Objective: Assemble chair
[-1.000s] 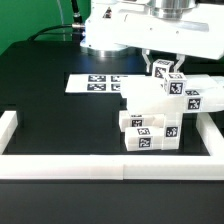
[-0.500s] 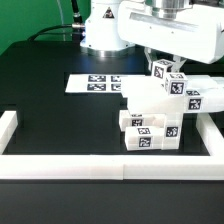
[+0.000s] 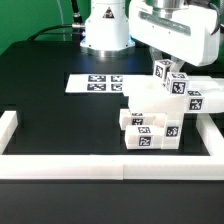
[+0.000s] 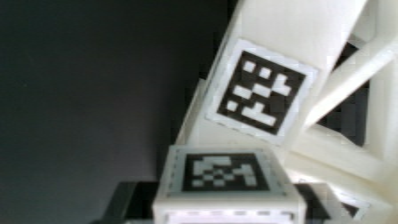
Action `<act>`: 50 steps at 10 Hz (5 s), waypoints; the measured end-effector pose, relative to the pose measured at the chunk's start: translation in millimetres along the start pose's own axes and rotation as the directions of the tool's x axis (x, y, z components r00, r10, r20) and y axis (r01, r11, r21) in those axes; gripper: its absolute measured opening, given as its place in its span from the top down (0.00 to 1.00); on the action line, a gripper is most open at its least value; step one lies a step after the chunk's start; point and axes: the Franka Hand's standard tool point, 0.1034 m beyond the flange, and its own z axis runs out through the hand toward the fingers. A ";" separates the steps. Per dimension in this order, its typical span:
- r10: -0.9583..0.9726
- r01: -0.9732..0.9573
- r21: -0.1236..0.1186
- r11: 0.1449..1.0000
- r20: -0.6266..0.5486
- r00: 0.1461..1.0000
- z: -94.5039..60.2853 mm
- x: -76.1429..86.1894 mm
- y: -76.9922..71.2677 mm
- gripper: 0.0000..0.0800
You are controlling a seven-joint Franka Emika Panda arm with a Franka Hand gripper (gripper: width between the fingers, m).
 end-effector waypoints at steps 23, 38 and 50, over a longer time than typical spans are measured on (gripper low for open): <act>-0.138 0.137 0.074 0.988 0.014 0.990 4.4 -7.9 -7.8 0.19; -0.803 0.804 0.023 0.594 -0.046 0.594 5.6 -1.6 -4.5 0.31; -0.326 0.327 0.066 0.943 -0.023 0.945 5.0 -1.1 -6.2 0.66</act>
Offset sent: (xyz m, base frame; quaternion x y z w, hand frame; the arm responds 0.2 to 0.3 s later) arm -0.0085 -0.0068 -0.0012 0.0432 0.0013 0.2677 0.9625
